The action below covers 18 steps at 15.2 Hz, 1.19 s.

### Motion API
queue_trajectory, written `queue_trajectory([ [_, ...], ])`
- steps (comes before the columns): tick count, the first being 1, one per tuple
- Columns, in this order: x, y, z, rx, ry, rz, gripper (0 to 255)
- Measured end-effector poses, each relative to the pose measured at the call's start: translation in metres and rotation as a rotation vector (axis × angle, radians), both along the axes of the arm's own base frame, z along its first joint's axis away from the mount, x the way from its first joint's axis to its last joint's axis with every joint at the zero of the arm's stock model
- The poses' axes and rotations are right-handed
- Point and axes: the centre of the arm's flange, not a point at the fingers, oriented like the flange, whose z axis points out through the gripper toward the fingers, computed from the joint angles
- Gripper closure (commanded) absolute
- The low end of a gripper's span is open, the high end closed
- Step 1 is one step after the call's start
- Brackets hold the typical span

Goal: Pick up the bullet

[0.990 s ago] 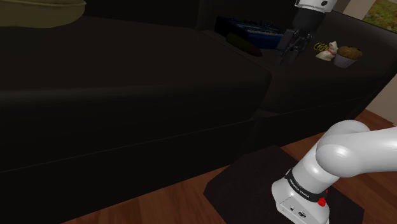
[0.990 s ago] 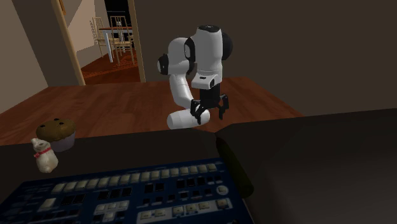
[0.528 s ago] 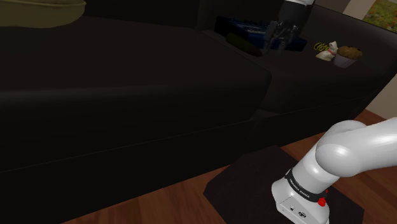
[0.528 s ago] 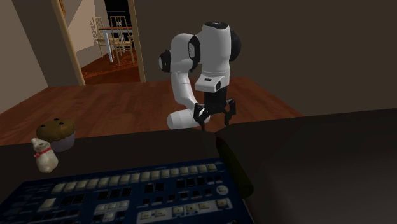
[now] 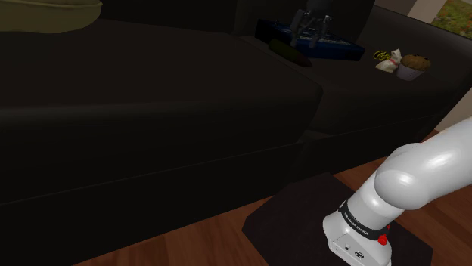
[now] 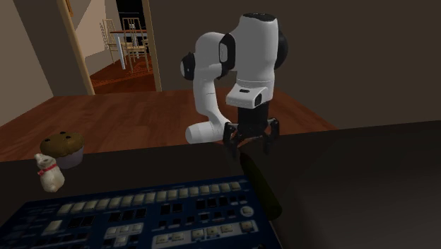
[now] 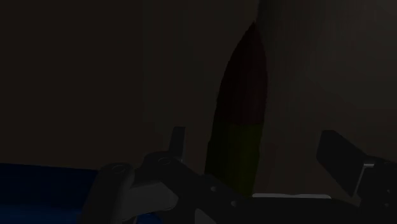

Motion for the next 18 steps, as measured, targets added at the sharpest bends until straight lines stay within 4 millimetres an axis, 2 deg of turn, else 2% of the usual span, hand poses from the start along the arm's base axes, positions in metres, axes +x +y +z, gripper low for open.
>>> queue_trajectory([
  [3, 0.024, -0.008, 0.006, -0.008, -0.006, -0.018, 0],
  [10, 0.029, -0.008, -0.026, -0.01, -0.008, -0.022, 0],
  [11, 0.029, -0.009, -0.028, -0.01, -0.008, -0.022, 255],
  [18, 0.029, -0.009, -0.031, -0.01, -0.01, -0.022, 255],
])
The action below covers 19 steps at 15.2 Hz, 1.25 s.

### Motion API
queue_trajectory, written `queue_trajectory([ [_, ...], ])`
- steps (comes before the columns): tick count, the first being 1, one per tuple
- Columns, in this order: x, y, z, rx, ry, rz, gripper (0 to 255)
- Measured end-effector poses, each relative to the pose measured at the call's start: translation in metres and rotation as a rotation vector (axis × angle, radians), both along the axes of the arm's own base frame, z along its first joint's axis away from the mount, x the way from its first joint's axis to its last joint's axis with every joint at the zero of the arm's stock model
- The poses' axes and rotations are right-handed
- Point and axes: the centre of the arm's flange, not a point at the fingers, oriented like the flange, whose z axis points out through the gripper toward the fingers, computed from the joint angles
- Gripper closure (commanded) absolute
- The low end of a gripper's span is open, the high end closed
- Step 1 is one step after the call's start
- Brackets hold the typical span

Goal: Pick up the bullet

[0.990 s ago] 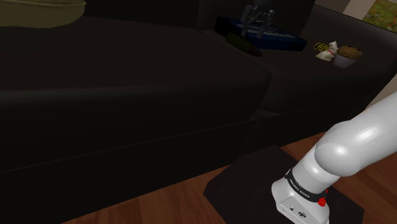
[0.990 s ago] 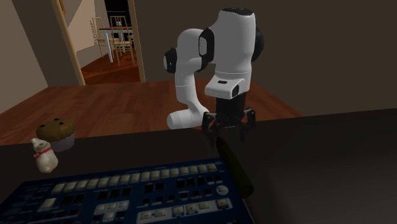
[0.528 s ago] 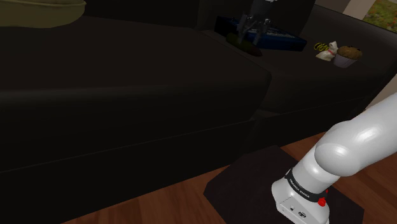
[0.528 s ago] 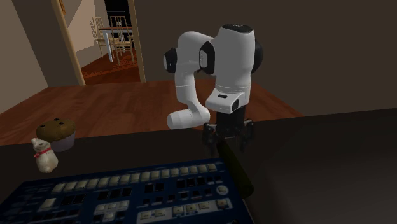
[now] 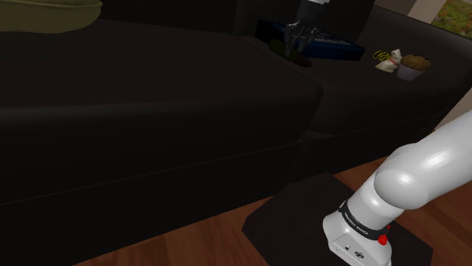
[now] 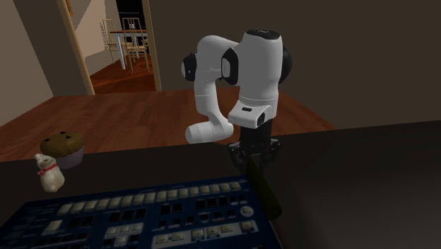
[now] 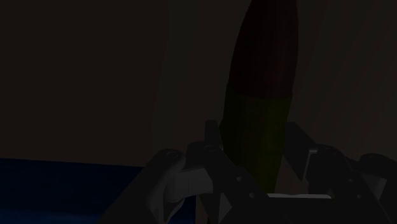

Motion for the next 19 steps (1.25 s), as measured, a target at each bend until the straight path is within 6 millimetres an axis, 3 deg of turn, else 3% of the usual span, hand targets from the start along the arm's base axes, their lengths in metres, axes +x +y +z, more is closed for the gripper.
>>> queue_trajectory([
  [5, -0.001, 0.0, 0.007, 0.0, 0.002, 0.0, 255],
  [19, -0.001, 0.001, 0.077, 0.0, 0.002, 0.0, 255],
])
